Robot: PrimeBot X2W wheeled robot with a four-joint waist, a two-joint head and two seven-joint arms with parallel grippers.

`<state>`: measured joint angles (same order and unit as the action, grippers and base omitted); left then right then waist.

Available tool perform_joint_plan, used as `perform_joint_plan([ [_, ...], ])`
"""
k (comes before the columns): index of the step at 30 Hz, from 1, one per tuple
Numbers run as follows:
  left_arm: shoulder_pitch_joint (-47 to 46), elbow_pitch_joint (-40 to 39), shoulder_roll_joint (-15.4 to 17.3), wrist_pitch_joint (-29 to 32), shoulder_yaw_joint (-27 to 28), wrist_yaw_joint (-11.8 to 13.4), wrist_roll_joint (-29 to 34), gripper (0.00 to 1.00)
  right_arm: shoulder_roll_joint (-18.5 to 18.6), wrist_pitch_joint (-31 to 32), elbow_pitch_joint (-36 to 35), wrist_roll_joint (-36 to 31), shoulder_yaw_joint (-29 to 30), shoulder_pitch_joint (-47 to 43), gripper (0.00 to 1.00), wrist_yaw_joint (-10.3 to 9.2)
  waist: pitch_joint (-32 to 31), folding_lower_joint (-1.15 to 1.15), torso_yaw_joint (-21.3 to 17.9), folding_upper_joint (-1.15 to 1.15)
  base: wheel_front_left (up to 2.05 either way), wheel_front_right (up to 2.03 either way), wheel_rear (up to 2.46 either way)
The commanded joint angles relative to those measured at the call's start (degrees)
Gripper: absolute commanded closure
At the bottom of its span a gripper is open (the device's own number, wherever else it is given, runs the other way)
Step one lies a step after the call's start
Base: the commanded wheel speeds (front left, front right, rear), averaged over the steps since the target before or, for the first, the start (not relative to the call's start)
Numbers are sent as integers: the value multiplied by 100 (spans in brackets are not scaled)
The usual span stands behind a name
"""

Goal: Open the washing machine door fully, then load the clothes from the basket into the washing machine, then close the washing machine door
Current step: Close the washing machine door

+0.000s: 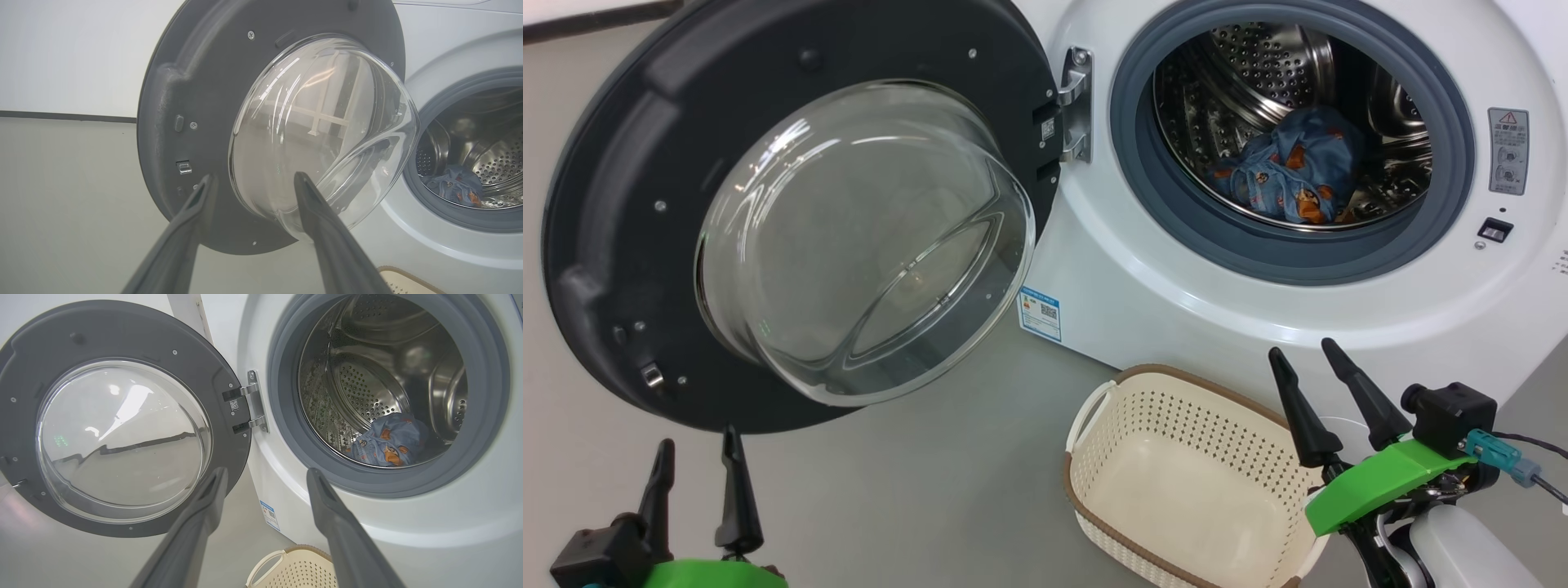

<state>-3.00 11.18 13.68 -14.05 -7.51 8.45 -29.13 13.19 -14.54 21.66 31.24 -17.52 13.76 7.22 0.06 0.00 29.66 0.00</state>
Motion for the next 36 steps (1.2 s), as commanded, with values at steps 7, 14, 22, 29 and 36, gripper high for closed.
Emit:
perform_joint_plan([
  [7, -340, -336, 392, 41, 175, -119, 89, 100, -3, -46, -199, -57, 42, -88, 0, 26, -62, 0, -33, 0, 0, 0, 0],
  [14, -909, -1384, 873, 179, 488, -307, -45, 100, 19, -46, -237, -80, 80, -203, 0, 26, -103, 0, -63, 0, 0, 0, 0],
  [22, -1576, -1993, 1266, 501, 1258, -496, -871, 100, 93, -46, -255, -110, 22, -219, 0, 26, -59, 0, -304, 0, 0, 0, 0],
  [29, -1998, -792, 1359, 930, 2569, -1005, -2946, 100, 215, -46, -212, -112, -49, -189, 0, 26, 53, 0, -662, 0, 0, 0, 0],
  [36, -2526, 1184, 1768, 1620, 3656, -1245, -4527, 100, 395, -46, -206, -108, -125, -84, 0, 26, 205, 0, -987, 0, 0, 0, 0],
])
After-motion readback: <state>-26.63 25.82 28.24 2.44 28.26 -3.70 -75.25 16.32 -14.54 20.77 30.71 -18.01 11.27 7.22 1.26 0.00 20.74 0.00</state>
